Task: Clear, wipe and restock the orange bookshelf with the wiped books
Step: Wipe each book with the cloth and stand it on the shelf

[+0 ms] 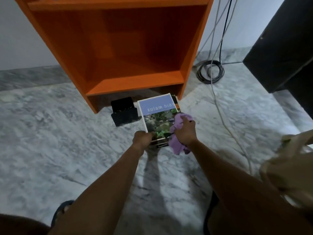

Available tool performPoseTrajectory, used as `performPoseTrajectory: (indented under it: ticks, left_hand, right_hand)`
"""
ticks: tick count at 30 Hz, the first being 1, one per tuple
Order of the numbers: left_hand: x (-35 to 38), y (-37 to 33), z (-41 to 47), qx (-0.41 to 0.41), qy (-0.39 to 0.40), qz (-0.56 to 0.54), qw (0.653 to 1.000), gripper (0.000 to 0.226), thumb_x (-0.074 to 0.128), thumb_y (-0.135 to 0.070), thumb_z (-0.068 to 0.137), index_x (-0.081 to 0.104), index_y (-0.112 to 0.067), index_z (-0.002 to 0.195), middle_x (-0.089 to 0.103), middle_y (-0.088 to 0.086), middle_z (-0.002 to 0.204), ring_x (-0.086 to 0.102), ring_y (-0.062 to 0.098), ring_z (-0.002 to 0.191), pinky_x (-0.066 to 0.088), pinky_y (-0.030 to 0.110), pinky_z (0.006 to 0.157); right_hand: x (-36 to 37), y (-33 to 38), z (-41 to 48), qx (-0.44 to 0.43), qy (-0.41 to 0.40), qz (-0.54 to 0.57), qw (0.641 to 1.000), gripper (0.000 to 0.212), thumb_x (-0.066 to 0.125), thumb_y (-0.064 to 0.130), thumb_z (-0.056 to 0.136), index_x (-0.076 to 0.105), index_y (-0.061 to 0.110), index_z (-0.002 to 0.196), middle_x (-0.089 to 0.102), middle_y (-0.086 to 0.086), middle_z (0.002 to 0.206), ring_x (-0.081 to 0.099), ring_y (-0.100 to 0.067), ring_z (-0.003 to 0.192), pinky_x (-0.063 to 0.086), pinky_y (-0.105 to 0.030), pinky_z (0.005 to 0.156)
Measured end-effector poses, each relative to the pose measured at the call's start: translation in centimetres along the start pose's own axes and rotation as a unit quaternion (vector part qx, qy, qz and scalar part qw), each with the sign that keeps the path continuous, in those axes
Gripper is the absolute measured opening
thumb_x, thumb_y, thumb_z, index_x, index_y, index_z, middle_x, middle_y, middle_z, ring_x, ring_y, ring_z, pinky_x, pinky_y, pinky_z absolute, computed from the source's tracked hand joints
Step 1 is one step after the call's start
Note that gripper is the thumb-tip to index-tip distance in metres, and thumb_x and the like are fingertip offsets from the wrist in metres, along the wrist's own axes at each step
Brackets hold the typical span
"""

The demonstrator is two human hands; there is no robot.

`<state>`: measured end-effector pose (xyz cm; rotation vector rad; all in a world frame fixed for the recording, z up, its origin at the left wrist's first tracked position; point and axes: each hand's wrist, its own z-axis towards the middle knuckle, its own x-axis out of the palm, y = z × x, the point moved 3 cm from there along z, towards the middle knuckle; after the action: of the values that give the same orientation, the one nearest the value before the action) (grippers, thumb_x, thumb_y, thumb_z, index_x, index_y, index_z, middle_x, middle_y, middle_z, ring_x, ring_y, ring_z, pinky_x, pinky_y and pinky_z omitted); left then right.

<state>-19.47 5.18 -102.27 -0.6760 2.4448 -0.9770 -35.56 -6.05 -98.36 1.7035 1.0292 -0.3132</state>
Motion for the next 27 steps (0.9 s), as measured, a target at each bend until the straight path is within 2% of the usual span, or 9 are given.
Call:
performPoseTrajectory:
  ticks: [4, 7, 9, 11, 14, 17, 22, 25, 27]
  left_hand:
    - [0.8, -1.3, 0.3, 0.021, 0.017, -0.062, 0.998, 0.022, 0.069, -0.008, 0.09, 0.049, -0.011, 0.079, 0.058, 0.015, 0.087, 0.059, 0.03, 0.083, 0.054, 0.045, 0.071]
    - [0.9, -3.2, -0.6, 0.028, 0.08, -0.133, 0.988, 0.022, 0.051, 0.006, 0.096, 0.043, -0.012, 0.107, 0.053, 0.016, 0.104, 0.055, 0.03, 0.093, 0.055, 0.046, 0.07]
    - [0.3, -4.1, -1.6, 0.034, 0.113, -0.163, 0.98, 0.044, 0.044, 0.011, 0.098, 0.04, -0.019, 0.13, 0.054, 0.015, 0.107, 0.055, 0.028, 0.086, 0.056, 0.048, 0.072]
    - [-0.7, -5.1, -3.2, 0.065, 0.166, -0.153, 0.972, 0.06, 0.038, 0.014, 0.098, 0.045, -0.028, 0.14, 0.063, 0.015, 0.102, 0.055, 0.025, 0.072, 0.047, 0.037, 0.058]
    - [-2.1, -6.0, -5.8, 0.1, 0.229, -0.12, 0.961, 0.072, 0.04, 0.016, 0.095, 0.052, -0.037, 0.142, 0.071, 0.009, 0.106, 0.064, 0.022, 0.077, 0.05, 0.038, 0.067]
    - [-3.5, -6.9, -8.2, 0.122, 0.257, -0.087, 0.955, 0.075, 0.044, 0.017, 0.094, 0.045, -0.035, 0.149, 0.071, 0.005, 0.114, 0.07, 0.023, 0.088, 0.06, 0.042, 0.071]
    - [-6.1, -8.3, -12.1, 0.165, 0.293, -0.063, 0.94, 0.076, 0.045, 0.018, 0.094, 0.046, -0.035, 0.149, 0.07, 0.004, 0.115, 0.071, 0.024, 0.086, 0.063, 0.047, 0.077]
    - [-7.4, -9.4, -14.4, 0.183, 0.304, -0.084, 0.931, 0.075, 0.045, 0.018, 0.094, 0.048, -0.036, 0.146, 0.067, 0.011, 0.132, 0.068, 0.038, 0.112, 0.063, 0.049, 0.078]
    - [-8.1, -10.0, -15.3, 0.195, 0.306, -0.082, 0.928, 0.075, 0.046, 0.017, 0.095, 0.046, -0.036, 0.148, 0.064, 0.011, 0.138, 0.064, 0.039, 0.119, 0.061, 0.053, 0.083]
  right_hand:
    - [1.0, -1.1, 0.0, -0.068, -0.009, -0.131, 0.989, 0.052, 0.045, 0.036, 0.08, 0.063, 0.023, 0.127, 0.055, -0.017, 0.127, 0.058, -0.042, 0.111, 0.05, -0.043, 0.096]
    - [1.6, -0.6, -0.3, -0.112, -0.021, -0.135, 0.984, 0.047, 0.041, 0.038, 0.08, 0.072, 0.021, 0.112, 0.064, -0.013, 0.12, 0.061, -0.038, 0.108, 0.05, -0.041, 0.089]
    - [2.2, 0.5, -1.1, -0.156, -0.009, -0.089, 0.984, 0.045, 0.042, 0.042, 0.086, 0.073, 0.017, 0.107, 0.065, -0.012, 0.12, 0.06, -0.034, 0.112, 0.049, -0.041, 0.092]
    - [2.8, 2.4, -2.2, -0.23, 0.012, -0.056, 0.971, 0.036, 0.05, 0.034, 0.095, 0.072, 0.015, 0.115, 0.061, -0.012, 0.126, 0.055, -0.028, 0.118, 0.046, -0.041, 0.1]
    - [2.9, 5.6, -3.7, -0.279, 0.043, 0.009, 0.959, 0.038, 0.053, 0.022, 0.103, 0.059, 0.018, 0.141, 0.036, -0.01, 0.155, 0.035, -0.024, 0.143, 0.03, -0.032, 0.116]
    - [2.0, 8.5, -3.9, -0.316, 0.02, 0.023, 0.948, 0.05, 0.041, 0.03, 0.105, 0.039, 0.032, 0.155, 0.015, 0.001, 0.169, 0.02, -0.022, 0.154, 0.022, -0.039, 0.122]
    - [-1.3, 11.3, -3.0, -0.295, -0.05, 0.096, 0.949, 0.046, 0.039, 0.023, 0.11, 0.035, 0.021, 0.156, 0.02, -0.005, 0.167, 0.03, -0.02, 0.148, 0.03, -0.034, 0.117]
    - [-2.9, 10.1, -1.6, -0.226, -0.076, 0.109, 0.965, 0.013, 0.043, 0.017, 0.108, 0.056, 0.02, 0.11, 0.05, -0.015, 0.135, 0.049, -0.02, 0.107, 0.038, -0.031, 0.09]
    - [-3.1, 8.1, -0.7, -0.184, -0.103, 0.106, 0.972, 0.018, 0.047, 0.016, 0.104, 0.055, 0.014, 0.088, 0.06, -0.021, 0.111, 0.056, -0.029, 0.093, 0.036, -0.03, 0.079]
